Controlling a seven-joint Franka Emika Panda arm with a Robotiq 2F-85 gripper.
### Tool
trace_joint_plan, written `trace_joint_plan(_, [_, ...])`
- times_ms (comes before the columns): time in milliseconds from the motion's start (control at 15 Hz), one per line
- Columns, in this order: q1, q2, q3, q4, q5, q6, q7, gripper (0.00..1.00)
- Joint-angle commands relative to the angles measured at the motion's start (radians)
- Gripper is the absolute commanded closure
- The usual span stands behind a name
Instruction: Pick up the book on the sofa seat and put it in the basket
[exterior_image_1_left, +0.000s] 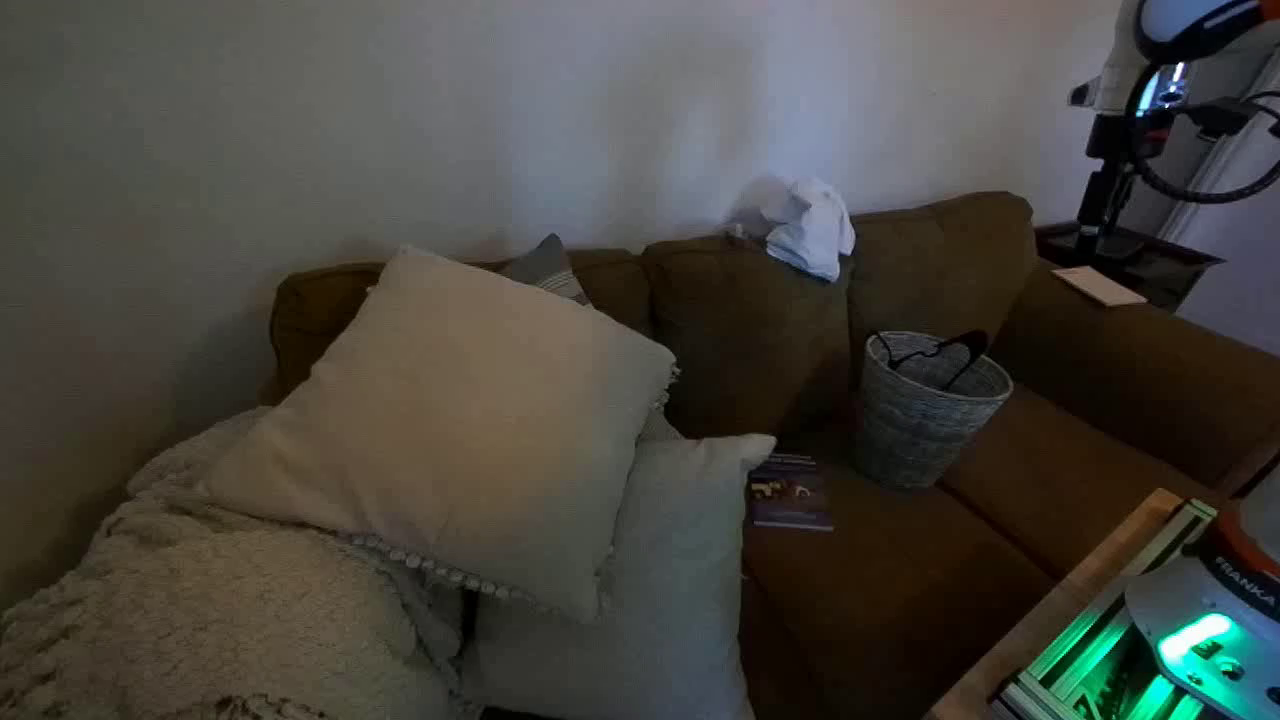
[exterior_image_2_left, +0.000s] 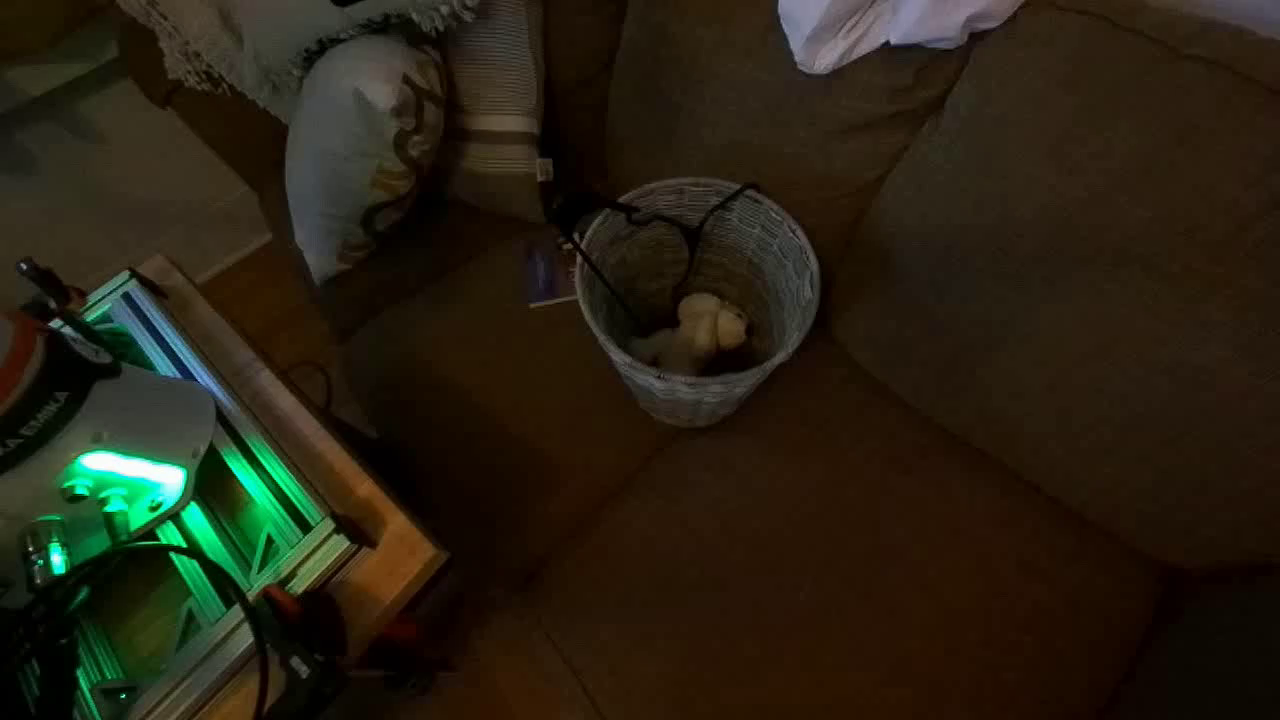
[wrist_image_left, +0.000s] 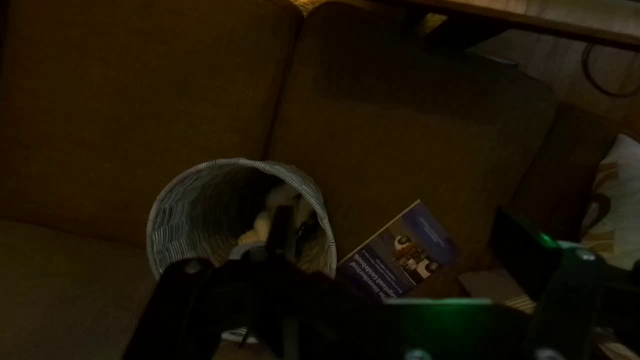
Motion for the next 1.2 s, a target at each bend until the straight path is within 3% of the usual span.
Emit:
trace_joint_plan(0, [0.001,0.0,0.0,0.001,0.0,-0.002,0.0,0.0])
trace_joint_plan(200, [0.013,-0.022,0.033,-0.047,-0.03,0.052,0.02,0.0])
trace_joint_plan(467, [0.1,-0.036,0.156,-0.212,-0.054,0.183,0.035,0.0])
trace_joint_plan(800, [0.237,0.008,0.301,-0.446,-0.071,0.502,0.096,0.0])
trace_joint_plan(867, [0.264,0.13,0.308,-0.357,-0.036,0.507,0.076,0.0])
trace_joint_plan(933, [0.285,0.147,0.305,-0.388,-0.013,0.539,0.053,0.0])
trace_joint_plan(1000, [0.261,0.057,0.309,-0.389,-0.037,0.48,0.081,0.0])
trace_joint_plan(1133, [0.284,0.126,0.318,-0.374,-0.03,0.508,0.078,0.0])
